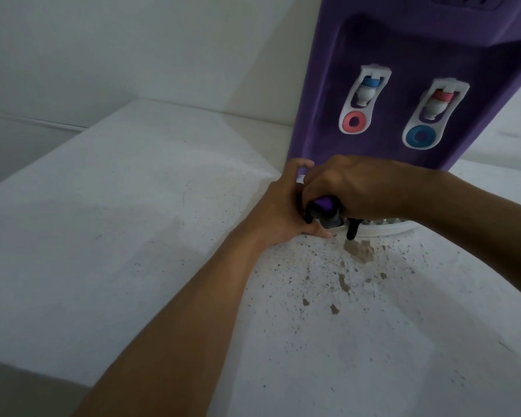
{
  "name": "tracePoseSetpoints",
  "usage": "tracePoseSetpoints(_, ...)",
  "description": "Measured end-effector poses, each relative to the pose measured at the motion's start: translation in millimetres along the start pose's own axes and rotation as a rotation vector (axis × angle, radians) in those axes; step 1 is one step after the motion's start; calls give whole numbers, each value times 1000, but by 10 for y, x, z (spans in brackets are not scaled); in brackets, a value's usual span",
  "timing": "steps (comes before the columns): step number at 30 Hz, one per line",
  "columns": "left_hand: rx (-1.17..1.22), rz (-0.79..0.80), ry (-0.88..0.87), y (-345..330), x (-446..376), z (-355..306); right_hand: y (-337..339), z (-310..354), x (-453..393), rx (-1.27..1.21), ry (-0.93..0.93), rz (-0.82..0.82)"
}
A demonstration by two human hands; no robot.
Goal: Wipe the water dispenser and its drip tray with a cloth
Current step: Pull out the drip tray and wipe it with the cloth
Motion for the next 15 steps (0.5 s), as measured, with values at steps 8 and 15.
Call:
tracePoseSetpoints(8,-15,12,59,24,6,-30,76,-82,-32,14,-45,-41)
tracePoseSetpoints(15,4,37,88,18,34,-45,23,-201,51,3,-132,-54)
Point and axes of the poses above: each hand's wrist, its own x-axis away from the middle knuckle, its own y-axis out of the back of the hand, z = x × y, the point moved 5 cm from there along -x, towards the middle knuckle, and after that the axes turned 13 degrees about -x, right-handed, at the moved point
